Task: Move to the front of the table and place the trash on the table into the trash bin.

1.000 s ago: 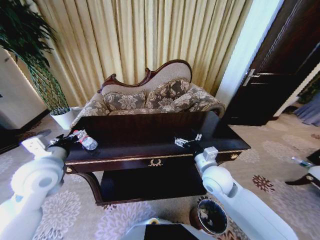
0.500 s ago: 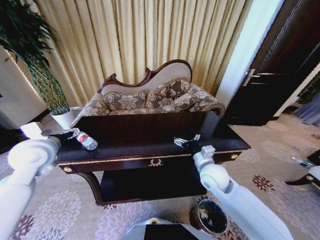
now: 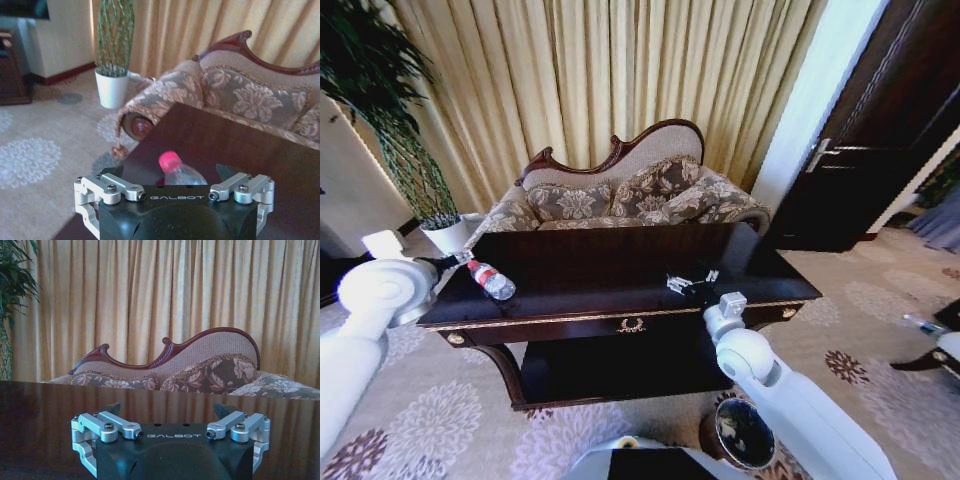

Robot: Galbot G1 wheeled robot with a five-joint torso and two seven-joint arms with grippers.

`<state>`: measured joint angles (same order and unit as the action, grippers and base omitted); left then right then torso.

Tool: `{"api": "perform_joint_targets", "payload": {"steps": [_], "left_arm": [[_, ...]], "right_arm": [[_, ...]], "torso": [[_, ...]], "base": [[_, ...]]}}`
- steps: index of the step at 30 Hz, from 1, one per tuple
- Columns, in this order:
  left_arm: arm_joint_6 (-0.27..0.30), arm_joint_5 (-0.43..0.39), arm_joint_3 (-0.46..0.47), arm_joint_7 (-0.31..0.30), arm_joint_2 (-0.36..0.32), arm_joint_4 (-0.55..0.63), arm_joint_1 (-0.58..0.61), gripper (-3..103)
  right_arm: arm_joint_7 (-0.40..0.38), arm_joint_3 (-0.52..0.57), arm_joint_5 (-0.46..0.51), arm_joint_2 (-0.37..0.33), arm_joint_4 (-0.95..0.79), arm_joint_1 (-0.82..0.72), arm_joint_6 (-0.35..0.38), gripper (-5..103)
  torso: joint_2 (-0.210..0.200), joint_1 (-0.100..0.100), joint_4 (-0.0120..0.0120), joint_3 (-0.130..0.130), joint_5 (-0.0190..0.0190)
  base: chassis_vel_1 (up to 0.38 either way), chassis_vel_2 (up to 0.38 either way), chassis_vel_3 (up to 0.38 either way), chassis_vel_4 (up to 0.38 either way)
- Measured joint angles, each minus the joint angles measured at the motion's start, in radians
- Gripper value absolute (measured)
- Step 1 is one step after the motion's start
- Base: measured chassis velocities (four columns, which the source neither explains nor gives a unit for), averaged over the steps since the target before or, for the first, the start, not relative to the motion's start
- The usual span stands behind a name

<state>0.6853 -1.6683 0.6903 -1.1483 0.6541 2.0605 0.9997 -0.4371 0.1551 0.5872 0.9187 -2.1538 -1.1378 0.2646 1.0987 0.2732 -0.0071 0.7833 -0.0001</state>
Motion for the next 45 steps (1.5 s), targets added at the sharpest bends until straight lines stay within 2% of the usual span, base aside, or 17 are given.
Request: {"api": "perform_joint_targets", "payload": {"steps": [19,30,34,36,37,39,40,42,43,45], "left_arm": [[-0.019,0.001,-0.139,0.006,0.055,-0.034,-0.049,100],[-0.02,0.0,-0.156,0.013,0.076,-0.043,-0.051,100],[-0.023,-0.005,-0.151,0.017,0.085,-0.045,-0.045,102],[-0.024,-0.027,-0.142,0.011,0.094,-0.042,-0.04,93],[-0.024,-0.027,-0.142,0.011,0.094,-0.042,-0.04,93],[-0.029,-0.056,-0.136,-0.003,0.098,-0.033,-0.037,82],[-0.029,-0.056,-0.136,-0.003,0.098,-0.033,-0.037,82],[-0.031,-0.089,-0.126,-0.014,0.1,-0.022,-0.034,72],[-0.031,-0.089,-0.126,-0.014,0.1,-0.022,-0.034,72],[-0.033,-0.102,-0.113,-0.018,0.102,-0.017,-0.028,61]], "right_arm": [[-0.002,0.002,0.012,-0.001,-0.008,0.001,-0.005,100],[-0.001,0.003,0.011,0.004,0.005,0.004,-0.019,100],[-0.003,0.003,0.041,0.0,-0.005,0.008,-0.02,100],[-0.003,0.003,0.047,-0.006,-0.007,0.013,-0.02,100],[-0.003,0.003,0.047,-0.006,-0.007,0.013,-0.02,100],[-0.006,0.005,0.068,-0.012,-0.007,0.027,-0.019,100],[-0.006,0.005,0.068,-0.012,-0.007,0.027,-0.019,100],[-0.019,0.006,0.092,-0.016,-0.007,0.043,-0.013,100],[-0.019,0.006,0.092,-0.016,-0.007,0.043,-0.013,100],[-0.028,0.009,0.105,-0.018,-0.004,0.056,-0.008,100]], "torso": [[0.0,0.0,0.0001,0.0,0.0001],[0.0,0.0,0.0001,0.0,0.0002],[0.0,0.0,0.0001,0.0,0.0001],[0.0,0.0,0.0001,0.0,0.0001],[0.0,0.0,0.0001,0.0,0.0001],[0.0,0.0,0.0001,0.0,0.0001],[0.0,0.0,0.0001,0.0,0.0001],[0.0,0.0,0.0001,0.0,0.0002],[0.0,0.0,0.0001,0.0,0.0002],[0.0,0.0,0.0002,0.0,0.0001]], "base": [[0.0,0.0,0.0,0.0],[0.0,0.0,0.0,0.0],[0.0,0.0,0.0,0.0],[0.0,0.0,0.0,0.0],[0.0,0.0,0.0,0.0],[0.0,0.0,0.0,0.0],[0.0,0.0,0.0,0.0],[0.0,0.0,0.0,0.0],[0.0,0.0,0.0,0.0],[0.0,0.0,0.0,0.0]]}}
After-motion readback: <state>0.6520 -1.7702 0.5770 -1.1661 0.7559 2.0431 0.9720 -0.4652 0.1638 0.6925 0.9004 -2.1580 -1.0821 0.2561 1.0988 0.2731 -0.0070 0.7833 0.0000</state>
